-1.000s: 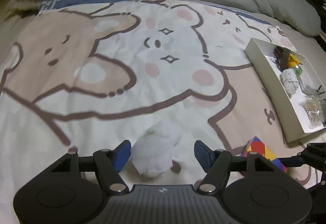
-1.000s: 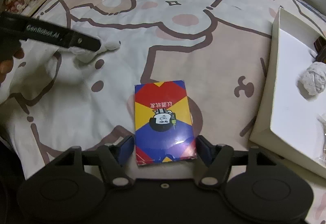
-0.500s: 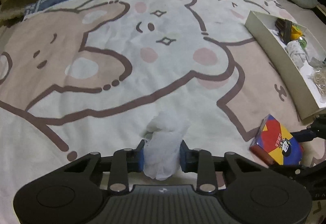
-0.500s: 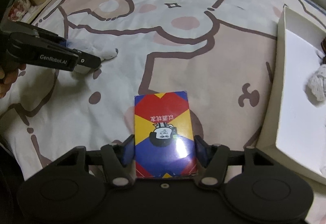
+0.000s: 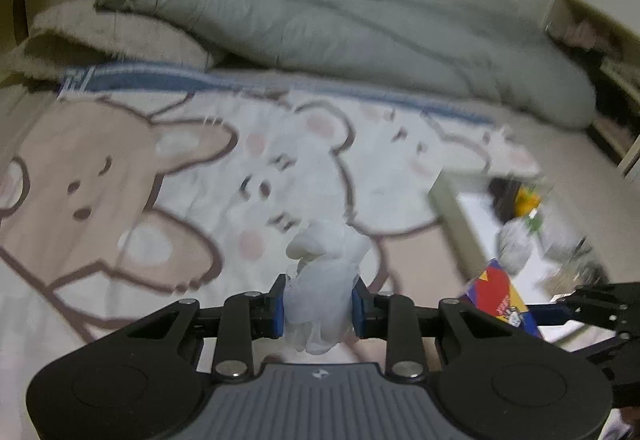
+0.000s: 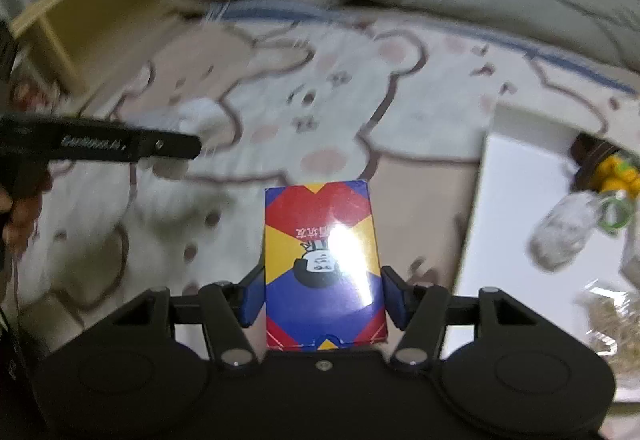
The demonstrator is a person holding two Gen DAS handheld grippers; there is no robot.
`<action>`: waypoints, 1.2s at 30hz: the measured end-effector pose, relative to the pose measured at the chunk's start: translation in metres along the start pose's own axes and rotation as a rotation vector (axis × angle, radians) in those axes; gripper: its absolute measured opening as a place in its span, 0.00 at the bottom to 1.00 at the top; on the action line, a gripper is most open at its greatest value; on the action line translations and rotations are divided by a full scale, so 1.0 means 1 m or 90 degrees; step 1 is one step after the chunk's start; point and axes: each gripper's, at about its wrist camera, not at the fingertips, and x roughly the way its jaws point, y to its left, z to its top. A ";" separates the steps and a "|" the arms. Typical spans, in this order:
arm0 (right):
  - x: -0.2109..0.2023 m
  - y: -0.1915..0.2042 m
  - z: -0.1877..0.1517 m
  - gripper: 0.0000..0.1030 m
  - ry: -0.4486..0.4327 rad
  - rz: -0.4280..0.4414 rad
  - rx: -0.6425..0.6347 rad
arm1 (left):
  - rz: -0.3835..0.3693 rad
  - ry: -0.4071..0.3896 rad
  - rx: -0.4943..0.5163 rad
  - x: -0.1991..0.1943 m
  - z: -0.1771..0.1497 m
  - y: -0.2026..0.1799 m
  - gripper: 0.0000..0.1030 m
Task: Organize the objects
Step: 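Carry the card box with the right tool while the left tool carries the tissue toward the tray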
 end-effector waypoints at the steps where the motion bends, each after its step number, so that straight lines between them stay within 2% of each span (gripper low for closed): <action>1: -0.005 -0.004 0.003 0.59 -0.011 -0.004 0.006 | -0.007 -0.007 -0.003 -0.002 0.004 -0.004 0.31; 6: -0.024 -0.026 0.017 0.59 -0.056 -0.027 0.032 | -0.045 -0.027 -0.004 -0.012 0.018 -0.022 0.31; 12: -0.046 -0.052 0.030 0.59 -0.110 -0.049 0.061 | -0.062 -0.049 -0.006 -0.013 0.031 -0.039 0.31; 22: -0.076 -0.104 0.039 0.59 -0.170 -0.081 0.086 | -0.091 -0.043 0.021 0.002 0.035 -0.081 0.31; 26: -0.079 -0.128 0.038 0.59 -0.172 -0.111 0.069 | -0.117 -0.033 0.045 0.009 0.031 -0.105 0.31; 36: -0.061 -0.183 0.019 0.59 -0.105 -0.198 -0.015 | -0.182 0.002 0.138 0.035 0.013 -0.164 0.31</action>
